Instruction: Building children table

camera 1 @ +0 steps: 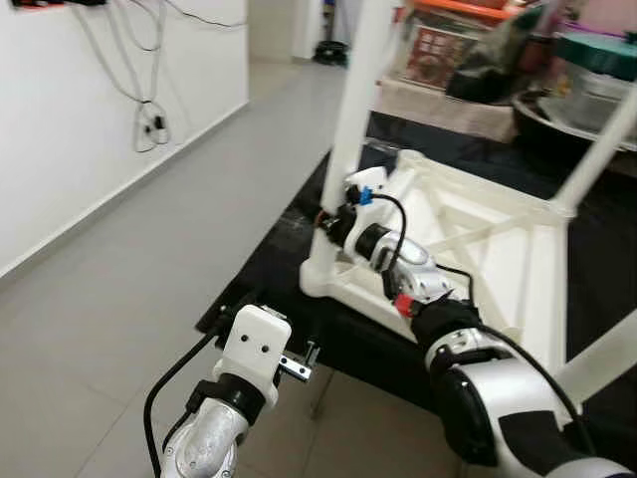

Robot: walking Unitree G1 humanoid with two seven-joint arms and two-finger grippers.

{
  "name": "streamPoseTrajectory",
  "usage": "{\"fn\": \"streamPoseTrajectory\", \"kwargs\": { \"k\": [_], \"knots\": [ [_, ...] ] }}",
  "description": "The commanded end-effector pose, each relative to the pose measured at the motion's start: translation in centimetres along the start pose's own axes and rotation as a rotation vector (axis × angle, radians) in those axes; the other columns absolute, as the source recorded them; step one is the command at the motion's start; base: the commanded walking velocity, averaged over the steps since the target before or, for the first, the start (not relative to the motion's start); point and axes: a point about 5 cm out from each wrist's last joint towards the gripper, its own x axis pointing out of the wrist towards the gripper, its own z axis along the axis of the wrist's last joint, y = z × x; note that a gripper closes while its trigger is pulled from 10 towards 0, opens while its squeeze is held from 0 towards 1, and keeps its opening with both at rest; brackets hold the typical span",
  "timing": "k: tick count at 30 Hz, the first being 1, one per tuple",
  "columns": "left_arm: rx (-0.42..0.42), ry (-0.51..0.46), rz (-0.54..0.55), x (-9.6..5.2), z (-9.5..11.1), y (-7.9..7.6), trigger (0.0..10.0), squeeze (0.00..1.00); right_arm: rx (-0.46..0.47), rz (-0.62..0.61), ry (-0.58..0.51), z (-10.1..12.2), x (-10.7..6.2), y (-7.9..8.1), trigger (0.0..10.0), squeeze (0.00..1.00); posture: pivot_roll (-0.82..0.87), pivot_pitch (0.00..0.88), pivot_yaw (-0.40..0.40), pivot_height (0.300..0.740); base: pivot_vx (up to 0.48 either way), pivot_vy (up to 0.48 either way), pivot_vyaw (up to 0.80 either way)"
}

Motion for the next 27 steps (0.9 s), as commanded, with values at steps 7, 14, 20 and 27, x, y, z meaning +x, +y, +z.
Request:
{"fn": "streamPoseTrajectory", "kwargs": {
  "k": [7, 14, 20, 27],
  "knots": [
    [0.002, 0.022, -0.009, -0.1, -0.5, -0.3, 10.0, 0.00, 0.052, -0.711, 0.069, -1.9, -3.7, -7.5, 0.0, 0.00, 0.10, 0.058, -0.125, 0.740, 0.000, 0.000, 0.00],
    [0.004, 0.022, -0.008, -0.1, -0.5, -0.3, 10.0, 0.00, 0.103, -0.888, 0.065, -2.7, -4.7, -7.8, 0.0, 0.00, 0.10, 0.055, -0.127, 0.740, 0.000, 0.000, 0.00],
    [0.005, 0.022, -0.005, -0.2, -0.4, -0.3, 10.0, 0.00, 0.025, -1.001, -0.014, -0.4, -5.8, -10.3, 0.0, 0.00, 0.10, 0.050, -0.125, 0.740, 0.000, 0.000, 0.00],
    [0.000, 0.024, -0.010, -0.3, -0.5, -0.4, 10.0, 0.00, -0.035, -1.124, -0.035, 0.2, -8.0, -12.8, 0.0, 0.00, 0.09, 0.052, -0.117, 0.740, 0.000, 0.000, 0.00]
  ]
}}
